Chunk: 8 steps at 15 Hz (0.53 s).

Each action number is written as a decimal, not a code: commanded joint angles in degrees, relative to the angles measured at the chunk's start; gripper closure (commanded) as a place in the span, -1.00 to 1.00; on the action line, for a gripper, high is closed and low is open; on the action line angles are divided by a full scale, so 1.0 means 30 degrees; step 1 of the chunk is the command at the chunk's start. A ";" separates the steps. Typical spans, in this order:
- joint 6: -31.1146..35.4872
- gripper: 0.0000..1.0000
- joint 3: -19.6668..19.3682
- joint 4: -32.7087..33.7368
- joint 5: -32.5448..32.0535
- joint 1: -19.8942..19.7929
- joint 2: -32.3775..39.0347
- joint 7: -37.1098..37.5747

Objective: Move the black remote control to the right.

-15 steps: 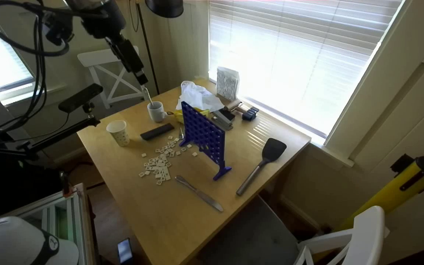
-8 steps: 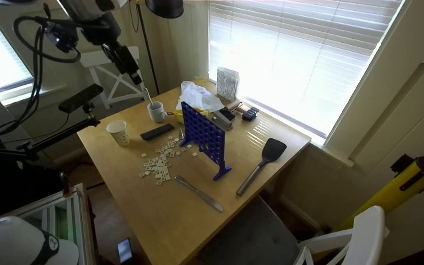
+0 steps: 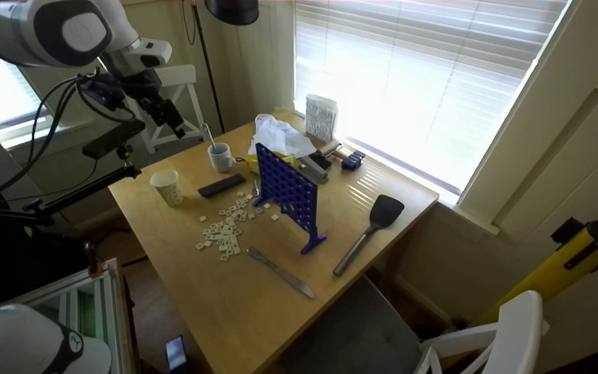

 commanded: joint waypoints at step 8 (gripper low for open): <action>0.2086 -1.00 -0.0845 -0.0194 -0.0187 0.0203 0.0688 0.0426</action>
